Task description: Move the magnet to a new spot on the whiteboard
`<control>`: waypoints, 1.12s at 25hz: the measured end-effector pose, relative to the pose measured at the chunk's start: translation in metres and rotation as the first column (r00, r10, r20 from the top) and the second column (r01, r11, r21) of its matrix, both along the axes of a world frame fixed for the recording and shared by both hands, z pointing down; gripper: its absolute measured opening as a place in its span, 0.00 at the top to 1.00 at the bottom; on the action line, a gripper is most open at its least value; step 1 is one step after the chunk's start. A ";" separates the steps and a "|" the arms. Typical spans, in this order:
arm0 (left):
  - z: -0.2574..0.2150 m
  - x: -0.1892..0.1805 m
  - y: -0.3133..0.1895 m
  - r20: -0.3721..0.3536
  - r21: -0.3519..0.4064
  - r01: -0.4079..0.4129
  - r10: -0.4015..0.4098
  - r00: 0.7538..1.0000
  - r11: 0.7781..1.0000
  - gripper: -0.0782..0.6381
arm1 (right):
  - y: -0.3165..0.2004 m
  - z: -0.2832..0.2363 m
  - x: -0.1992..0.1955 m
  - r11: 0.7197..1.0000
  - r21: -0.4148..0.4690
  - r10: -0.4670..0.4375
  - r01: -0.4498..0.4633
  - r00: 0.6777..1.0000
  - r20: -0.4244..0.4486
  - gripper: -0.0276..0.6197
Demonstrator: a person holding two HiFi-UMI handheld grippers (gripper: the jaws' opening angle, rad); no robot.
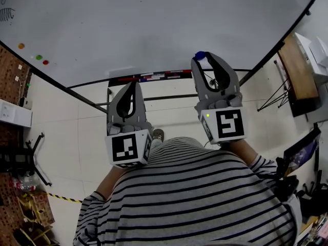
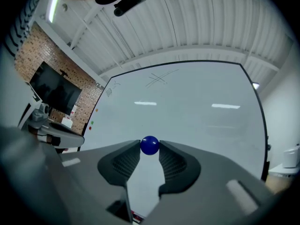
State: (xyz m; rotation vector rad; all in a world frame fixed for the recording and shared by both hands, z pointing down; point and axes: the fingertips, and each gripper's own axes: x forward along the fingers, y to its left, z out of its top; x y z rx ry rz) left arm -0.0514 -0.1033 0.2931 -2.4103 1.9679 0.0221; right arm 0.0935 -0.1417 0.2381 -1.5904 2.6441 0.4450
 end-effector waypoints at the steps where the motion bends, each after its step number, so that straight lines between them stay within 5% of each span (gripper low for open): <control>1: -0.001 -0.006 -0.008 0.004 0.000 0.000 0.000 1.000 1.000 0.87 | -0.011 -0.005 -0.003 1.000 0.014 0.010 -0.010 1.000 -0.001 0.76; 16: -0.016 -0.101 -0.120 0.004 0.021 -0.017 0.017 1.000 1.000 0.87 | -0.151 -0.051 -0.069 0.978 0.139 0.157 -0.153 0.987 -0.021 0.77; 22: -0.010 -0.113 -0.140 -0.003 0.002 -0.025 0.025 1.000 1.000 0.87 | -0.162 -0.053 -0.071 0.957 0.187 0.229 -0.224 0.973 -0.008 0.76; 28: -0.006 -0.102 -0.139 0.004 0.000 -0.045 0.045 0.999 0.999 0.87 | -0.145 -0.053 -0.064 0.971 0.158 0.177 -0.182 0.983 0.045 0.79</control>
